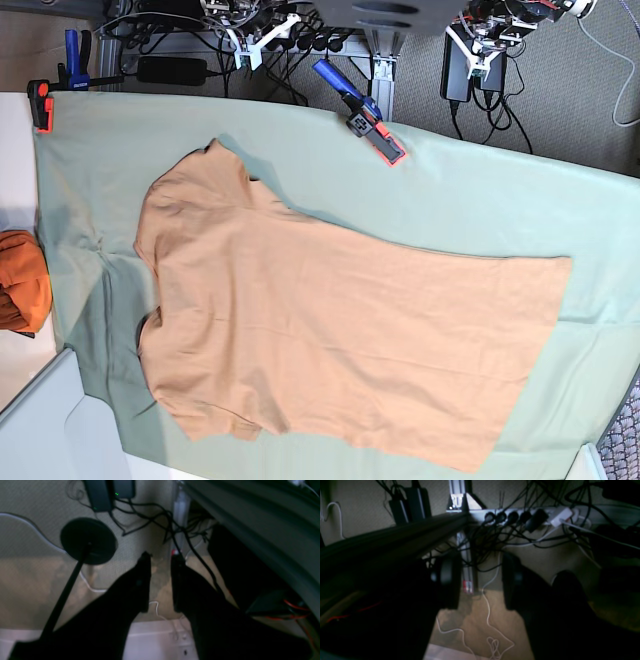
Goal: Fold the T-shirt properly
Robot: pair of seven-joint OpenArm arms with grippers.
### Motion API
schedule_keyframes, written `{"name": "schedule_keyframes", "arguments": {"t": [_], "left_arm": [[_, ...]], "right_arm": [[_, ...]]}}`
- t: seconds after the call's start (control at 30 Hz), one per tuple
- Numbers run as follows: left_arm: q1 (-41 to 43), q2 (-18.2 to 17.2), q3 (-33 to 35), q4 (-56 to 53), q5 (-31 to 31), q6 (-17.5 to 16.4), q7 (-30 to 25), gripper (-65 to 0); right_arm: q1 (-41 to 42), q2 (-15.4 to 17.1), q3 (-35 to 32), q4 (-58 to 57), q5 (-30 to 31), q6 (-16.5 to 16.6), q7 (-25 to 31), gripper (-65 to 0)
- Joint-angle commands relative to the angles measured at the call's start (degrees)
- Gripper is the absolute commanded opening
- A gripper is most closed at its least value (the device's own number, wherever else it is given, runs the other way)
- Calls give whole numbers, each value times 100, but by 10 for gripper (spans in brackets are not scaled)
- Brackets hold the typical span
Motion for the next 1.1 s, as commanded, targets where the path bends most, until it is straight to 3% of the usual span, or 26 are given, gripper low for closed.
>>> {"name": "schedule_keyframes", "arguments": {"t": [0.0,0.3,0.6,0.63,0.87,0.93,1.07], "left_arm": [[20,9,-4,26,61,-81,-24,-474],[20,9,-4,26,323,-79,-385,-474],[140,-66,-7,31,321,-107,-118,-474],[186,-109,-7,59,321,-236,-118,-474],[1036,-656,-306,1279,-186,-2028,-109,-474],[1384,-772,-647,1851,-264,-2319,-94,-474],[2011,-885,-1408,3003,-260,-2855,72,-473]], "right_arm": [[-17,44,-9,42,-13,501,68,-379],[-17,-2,-9,90,-13,503,68,-379],[-63,4,-9,114,-85,505,59,-379],[-96,7,-9,125,-175,514,59,-379],[-970,66,-11,1021,-229,546,57,-379],[-1340,125,-11,1488,-170,551,4,-379],[-2094,378,-9,2625,520,549,-529,-379]]}}
